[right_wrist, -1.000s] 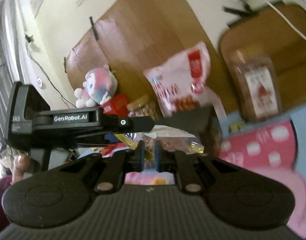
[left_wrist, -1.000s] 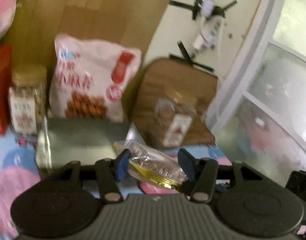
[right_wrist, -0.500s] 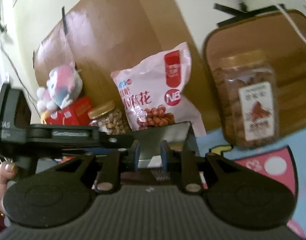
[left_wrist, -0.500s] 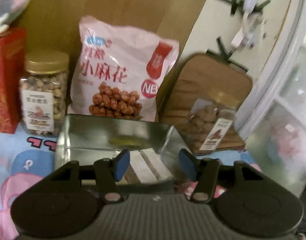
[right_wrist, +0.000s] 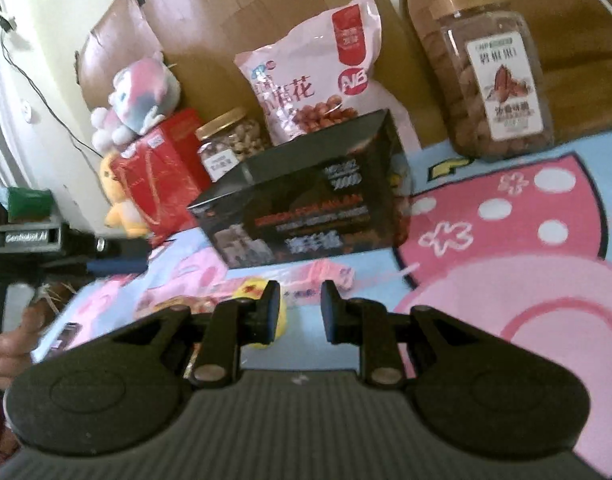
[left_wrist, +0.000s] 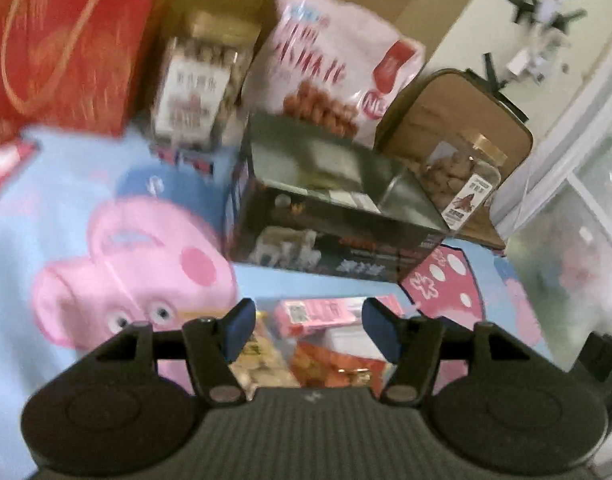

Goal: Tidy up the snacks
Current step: 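Move the left gripper back to the pile and grasp the pink carton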

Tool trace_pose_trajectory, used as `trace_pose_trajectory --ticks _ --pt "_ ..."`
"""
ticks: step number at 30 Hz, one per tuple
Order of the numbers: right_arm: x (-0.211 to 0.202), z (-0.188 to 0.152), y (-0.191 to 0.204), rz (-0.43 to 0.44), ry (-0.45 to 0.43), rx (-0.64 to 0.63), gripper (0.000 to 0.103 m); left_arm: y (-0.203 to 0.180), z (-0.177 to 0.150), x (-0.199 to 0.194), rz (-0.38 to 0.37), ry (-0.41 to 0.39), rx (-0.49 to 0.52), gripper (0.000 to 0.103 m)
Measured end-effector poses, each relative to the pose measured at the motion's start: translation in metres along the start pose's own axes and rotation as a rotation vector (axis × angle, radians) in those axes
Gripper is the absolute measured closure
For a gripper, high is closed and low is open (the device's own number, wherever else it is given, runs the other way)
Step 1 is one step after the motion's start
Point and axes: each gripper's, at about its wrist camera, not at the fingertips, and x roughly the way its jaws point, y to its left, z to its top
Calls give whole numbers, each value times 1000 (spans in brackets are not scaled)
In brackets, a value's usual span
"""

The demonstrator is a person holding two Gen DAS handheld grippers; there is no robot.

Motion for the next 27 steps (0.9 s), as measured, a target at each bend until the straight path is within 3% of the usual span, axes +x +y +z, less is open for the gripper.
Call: trace_pose_trajectory --ticks 3,9,13,20,27 --pt "14 0 0 -60 47 -112 69 1 6 14 -23 40 -15 45" --pt "28 -1 -2 -80 84 -201 69 -9 0 32 17 61 24 45" --pt "35 2 -3 -72 96 -194 69 -13 -7 32 69 50 53 45" --pt "12 -11 -2 -67 55 -103 69 -25 -19 20 153 -15 138 43" --pt "22 -10 0 -99 76 -138 62 -26 -24 15 189 -30 164 43"
